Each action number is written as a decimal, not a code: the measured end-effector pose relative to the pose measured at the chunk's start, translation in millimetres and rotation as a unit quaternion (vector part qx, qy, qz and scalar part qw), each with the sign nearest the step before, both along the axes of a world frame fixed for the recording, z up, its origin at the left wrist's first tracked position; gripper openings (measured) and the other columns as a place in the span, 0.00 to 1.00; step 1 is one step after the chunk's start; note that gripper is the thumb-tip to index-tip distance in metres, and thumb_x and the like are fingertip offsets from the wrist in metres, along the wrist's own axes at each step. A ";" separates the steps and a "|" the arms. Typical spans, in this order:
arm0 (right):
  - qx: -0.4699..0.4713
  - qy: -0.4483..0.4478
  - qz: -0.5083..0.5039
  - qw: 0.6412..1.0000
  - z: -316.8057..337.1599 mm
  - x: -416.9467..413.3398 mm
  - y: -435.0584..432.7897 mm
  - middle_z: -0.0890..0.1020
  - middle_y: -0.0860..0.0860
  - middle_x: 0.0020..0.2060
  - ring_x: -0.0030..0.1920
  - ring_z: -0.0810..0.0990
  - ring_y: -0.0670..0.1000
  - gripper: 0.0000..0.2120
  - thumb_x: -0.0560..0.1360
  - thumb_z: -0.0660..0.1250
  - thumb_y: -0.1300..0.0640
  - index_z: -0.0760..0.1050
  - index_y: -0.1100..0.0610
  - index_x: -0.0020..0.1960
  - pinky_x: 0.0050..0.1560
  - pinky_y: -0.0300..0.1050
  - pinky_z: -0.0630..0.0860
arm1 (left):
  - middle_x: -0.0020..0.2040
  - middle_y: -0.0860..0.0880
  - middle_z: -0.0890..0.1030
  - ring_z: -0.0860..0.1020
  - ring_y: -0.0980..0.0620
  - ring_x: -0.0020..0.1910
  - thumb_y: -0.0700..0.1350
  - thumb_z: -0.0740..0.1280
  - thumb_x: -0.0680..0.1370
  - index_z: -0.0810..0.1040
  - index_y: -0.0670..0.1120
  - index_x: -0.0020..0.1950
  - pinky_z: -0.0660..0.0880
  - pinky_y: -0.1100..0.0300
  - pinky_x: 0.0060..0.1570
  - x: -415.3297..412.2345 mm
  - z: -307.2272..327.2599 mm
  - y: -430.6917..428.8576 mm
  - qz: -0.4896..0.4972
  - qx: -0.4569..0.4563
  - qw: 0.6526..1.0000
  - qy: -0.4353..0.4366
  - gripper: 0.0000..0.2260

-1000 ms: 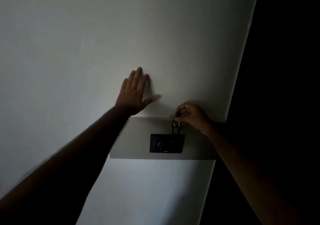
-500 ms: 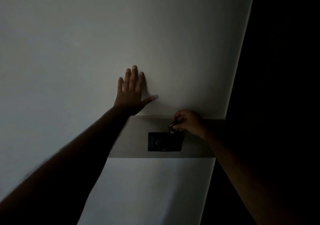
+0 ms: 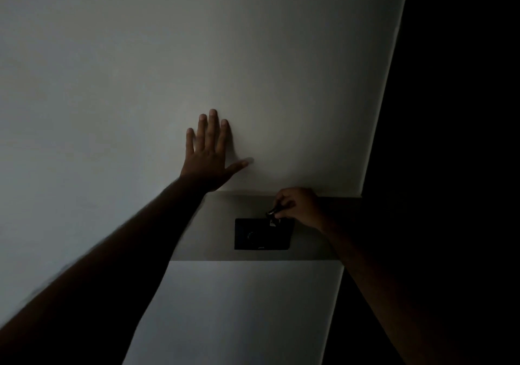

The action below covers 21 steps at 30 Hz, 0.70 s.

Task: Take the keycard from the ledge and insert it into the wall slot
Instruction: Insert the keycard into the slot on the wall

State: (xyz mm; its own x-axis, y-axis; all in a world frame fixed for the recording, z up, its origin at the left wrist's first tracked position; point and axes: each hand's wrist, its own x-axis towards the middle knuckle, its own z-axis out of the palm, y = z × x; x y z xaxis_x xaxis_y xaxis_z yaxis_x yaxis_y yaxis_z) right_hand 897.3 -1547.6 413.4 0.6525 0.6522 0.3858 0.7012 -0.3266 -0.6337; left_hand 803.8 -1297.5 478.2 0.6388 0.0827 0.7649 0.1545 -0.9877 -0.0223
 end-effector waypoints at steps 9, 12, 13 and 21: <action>-0.061 -0.188 -0.040 0.979 -4.5 -2.1 6.9 0.85 0.56 0.37 0.37 0.81 0.52 0.14 0.58 0.82 0.59 0.86 0.58 0.43 0.37 0.37 0.68 | 0.83 0.40 0.41 0.42 0.38 0.82 0.76 0.53 0.75 0.44 0.44 0.83 0.49 0.34 0.77 1.2 -0.6 -1.4 0.006 -0.004 1.000 0.001 0.49; -0.059 -0.194 -0.043 0.978 -5.1 -2.5 7.8 0.85 0.56 0.38 0.39 0.82 0.53 0.14 0.59 0.82 0.60 0.86 0.58 0.44 0.38 0.38 0.68 | 0.83 0.40 0.41 0.42 0.38 0.82 0.76 0.53 0.74 0.45 0.44 0.83 0.49 0.34 0.77 3.1 -1.6 0.3 0.006 0.000 1.000 0.002 0.49; -0.057 -0.191 -0.043 0.979 -5.0 -4.9 8.3 0.85 0.56 0.39 0.39 0.83 0.53 0.14 0.60 0.82 0.61 0.86 0.58 0.44 0.39 0.38 0.70 | 0.83 0.40 0.42 0.43 0.38 0.82 0.76 0.53 0.74 0.45 0.44 0.83 0.50 0.34 0.77 2.3 -1.2 -0.4 0.010 -0.001 1.000 0.002 0.49; -0.077 -0.198 -0.065 0.975 -23.5 -17.3 10.1 0.86 0.58 0.49 0.51 0.84 0.58 0.14 0.68 0.77 0.61 0.85 0.60 0.53 0.54 0.47 0.78 | 0.83 0.41 0.36 0.37 0.39 0.82 0.76 0.50 0.75 0.40 0.45 0.82 0.45 0.35 0.78 -1.5 2.8 -1.7 0.009 -0.006 0.999 0.033 0.49</action>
State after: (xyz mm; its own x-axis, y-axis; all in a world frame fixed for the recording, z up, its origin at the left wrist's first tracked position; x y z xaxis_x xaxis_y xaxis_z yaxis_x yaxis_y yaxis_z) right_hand 880.0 -1537.5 389.9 0.5536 0.6432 0.5290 0.8270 -0.4991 -0.2587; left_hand 802.3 -1299.3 481.0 0.6857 0.1024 0.7207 0.1703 -0.9852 -0.0220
